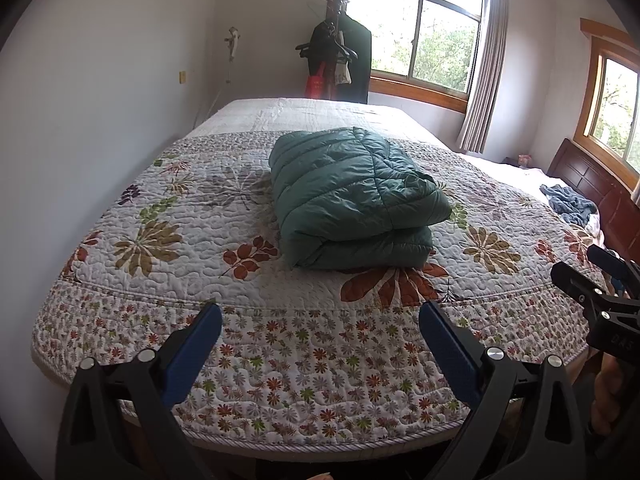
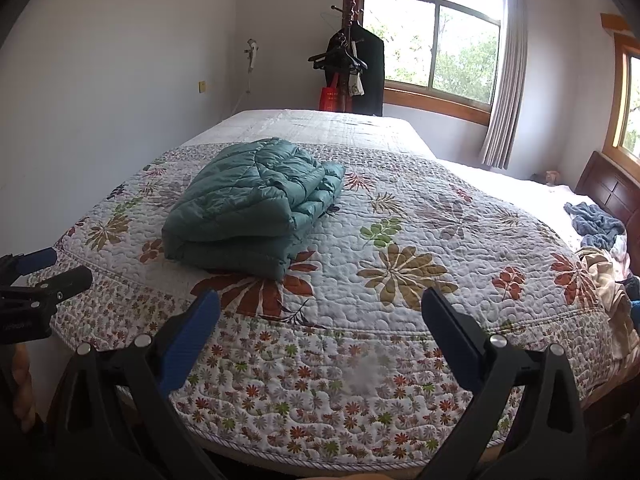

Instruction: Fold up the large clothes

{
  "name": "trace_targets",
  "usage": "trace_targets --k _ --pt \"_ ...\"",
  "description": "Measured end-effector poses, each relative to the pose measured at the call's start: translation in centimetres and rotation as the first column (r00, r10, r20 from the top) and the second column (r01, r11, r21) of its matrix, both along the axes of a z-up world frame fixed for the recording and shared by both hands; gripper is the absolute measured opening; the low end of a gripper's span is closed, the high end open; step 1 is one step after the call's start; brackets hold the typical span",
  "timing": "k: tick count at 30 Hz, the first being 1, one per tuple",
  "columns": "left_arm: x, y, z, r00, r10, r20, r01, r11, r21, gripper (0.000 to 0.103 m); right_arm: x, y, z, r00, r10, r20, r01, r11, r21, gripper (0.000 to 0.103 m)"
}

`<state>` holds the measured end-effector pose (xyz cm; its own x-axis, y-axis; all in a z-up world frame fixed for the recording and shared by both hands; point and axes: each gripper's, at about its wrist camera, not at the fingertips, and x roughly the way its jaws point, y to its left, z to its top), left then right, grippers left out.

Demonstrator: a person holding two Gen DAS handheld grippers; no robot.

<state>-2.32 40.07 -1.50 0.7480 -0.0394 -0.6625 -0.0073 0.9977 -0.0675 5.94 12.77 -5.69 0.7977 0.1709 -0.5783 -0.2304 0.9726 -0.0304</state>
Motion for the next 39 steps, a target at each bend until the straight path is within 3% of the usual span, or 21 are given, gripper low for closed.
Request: trace_targets --k 39 --pt "0.10 -0.02 0.10 1.000 -0.005 0.002 0.005 1.000 0.004 0.099 -0.06 0.09 -0.11 1.000 -0.004 0.013 0.004 1.000 -0.007 0.100"
